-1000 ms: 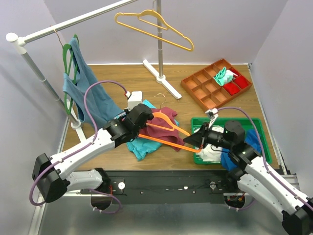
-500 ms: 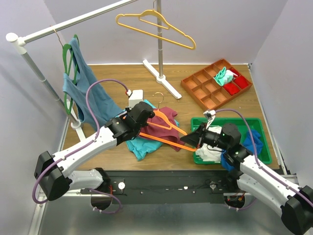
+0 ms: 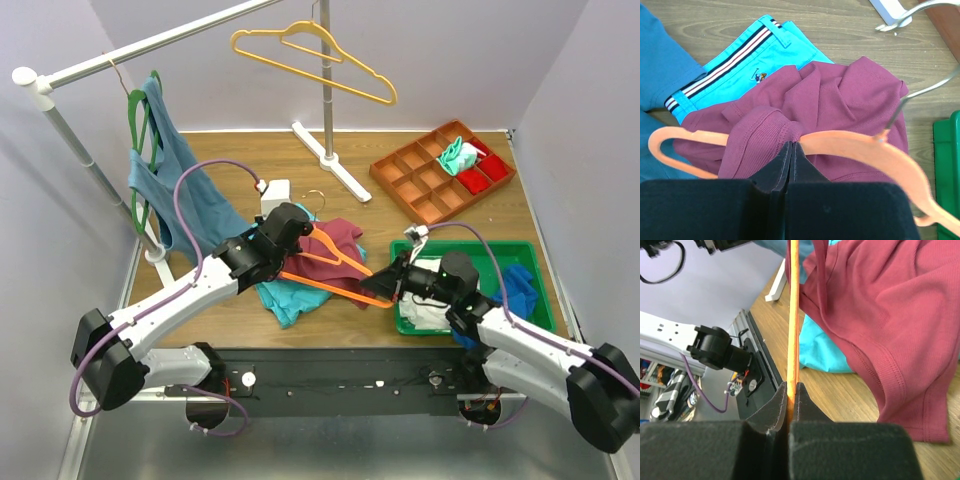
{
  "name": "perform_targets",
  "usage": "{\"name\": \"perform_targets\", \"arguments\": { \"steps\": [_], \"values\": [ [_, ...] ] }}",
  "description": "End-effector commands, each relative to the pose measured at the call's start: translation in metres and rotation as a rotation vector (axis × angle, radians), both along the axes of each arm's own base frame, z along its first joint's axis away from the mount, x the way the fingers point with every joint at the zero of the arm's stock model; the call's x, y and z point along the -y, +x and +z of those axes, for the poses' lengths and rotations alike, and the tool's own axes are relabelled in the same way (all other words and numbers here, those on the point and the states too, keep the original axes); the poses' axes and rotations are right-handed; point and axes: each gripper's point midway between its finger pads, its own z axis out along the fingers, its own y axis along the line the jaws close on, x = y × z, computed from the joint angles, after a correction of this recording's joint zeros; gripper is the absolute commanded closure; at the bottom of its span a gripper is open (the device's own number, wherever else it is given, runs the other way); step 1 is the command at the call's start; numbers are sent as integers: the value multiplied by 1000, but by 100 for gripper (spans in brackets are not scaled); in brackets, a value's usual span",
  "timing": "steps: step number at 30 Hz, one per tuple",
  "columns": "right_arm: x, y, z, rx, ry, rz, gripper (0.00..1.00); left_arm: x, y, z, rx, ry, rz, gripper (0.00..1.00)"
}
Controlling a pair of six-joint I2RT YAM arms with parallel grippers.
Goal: Place the tank top on the hanger
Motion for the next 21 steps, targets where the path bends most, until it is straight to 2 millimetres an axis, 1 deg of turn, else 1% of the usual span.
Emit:
{"name": "perform_targets", "arguments": {
  "steps": [1, 4, 7, 11, 12, 16, 18, 19, 20, 21],
  "values": [
    [-13, 7, 8, 84, 14, -1, 99, 10, 8, 15, 32, -57, -25, 96],
    [-17, 8, 2, 85, 3, 4, 99, 9, 8, 12, 27, -57, -28, 95],
    [-21, 11, 1, 95, -5, 2, 99, 8, 7, 12, 30, -73, -31, 90],
    [-25, 12, 0, 102, -18, 2, 99, 13, 7, 23, 70, -127, -64, 77],
    [-26, 13, 0, 101, -20, 6, 99, 18, 7, 28, 86, -153, -81, 67],
    [-27, 14, -5, 97, -36, 3, 99, 27, 8, 43, 138, -212, -119, 53],
    [-28, 13, -6, 94, -40, 5, 99, 29, 11, 44, 149, -210, -127, 51],
    [-28, 13, -6, 94, -42, 5, 99, 29, 14, 39, 141, -190, -118, 51],
    [-28, 13, -6, 96, -41, 4, 99, 30, 16, 41, 141, -185, -117, 51],
    [-28, 13, -7, 95, -43, 2, 99, 30, 17, 38, 135, -167, -121, 51]
  ]
}}
